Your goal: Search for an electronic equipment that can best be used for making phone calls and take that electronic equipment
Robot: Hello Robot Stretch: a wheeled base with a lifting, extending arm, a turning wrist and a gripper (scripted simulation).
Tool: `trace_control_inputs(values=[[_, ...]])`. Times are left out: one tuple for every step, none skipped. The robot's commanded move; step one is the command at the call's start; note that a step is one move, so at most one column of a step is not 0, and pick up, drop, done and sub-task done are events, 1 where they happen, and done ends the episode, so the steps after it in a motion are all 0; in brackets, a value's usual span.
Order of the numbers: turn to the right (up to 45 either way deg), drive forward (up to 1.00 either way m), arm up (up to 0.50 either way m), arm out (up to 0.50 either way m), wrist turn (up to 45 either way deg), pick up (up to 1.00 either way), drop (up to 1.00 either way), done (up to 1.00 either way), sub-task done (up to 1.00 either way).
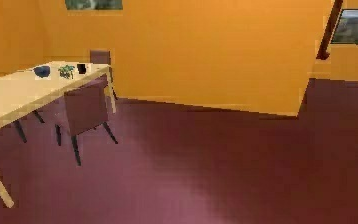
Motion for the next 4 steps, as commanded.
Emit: trace_control_inputs(values=[[42.0,0.0,0.0,0.0,0.0,0.0,0.0,0.0,0.0],[0.0,1.0,0.0,0.0,0.0,0.0,0.0,0.0,0.0],[0.0,1.0,0.0,0.0,0.0,0.0,0.0,0.0,0.0],[6.0,0.0,0.0,0.0,0.0,0.0,0.0,0.0,0.0]])
